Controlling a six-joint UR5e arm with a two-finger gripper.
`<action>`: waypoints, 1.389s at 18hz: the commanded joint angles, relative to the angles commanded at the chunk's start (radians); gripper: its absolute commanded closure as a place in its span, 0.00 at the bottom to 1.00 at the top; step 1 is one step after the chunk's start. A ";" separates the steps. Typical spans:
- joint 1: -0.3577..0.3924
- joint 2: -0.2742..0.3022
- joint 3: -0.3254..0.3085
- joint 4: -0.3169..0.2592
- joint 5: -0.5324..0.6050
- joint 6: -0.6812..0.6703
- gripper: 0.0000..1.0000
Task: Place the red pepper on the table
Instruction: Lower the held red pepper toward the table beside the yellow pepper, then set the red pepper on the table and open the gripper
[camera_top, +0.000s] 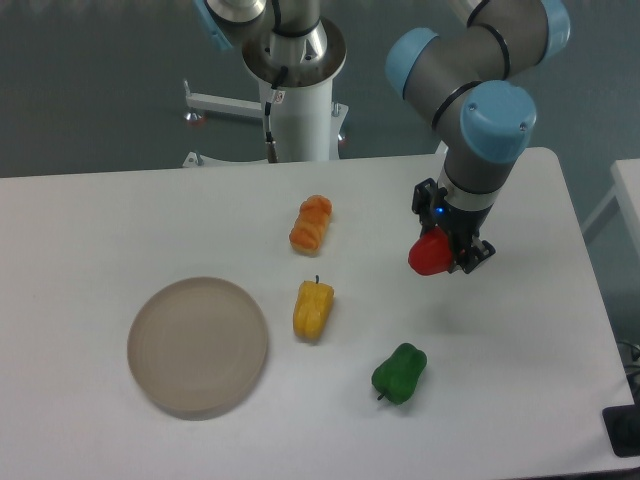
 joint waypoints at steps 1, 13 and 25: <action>0.000 0.000 0.000 0.000 0.000 0.000 0.92; -0.006 -0.057 0.008 0.023 -0.012 -0.015 0.92; -0.049 -0.063 -0.190 0.189 -0.006 -0.037 0.88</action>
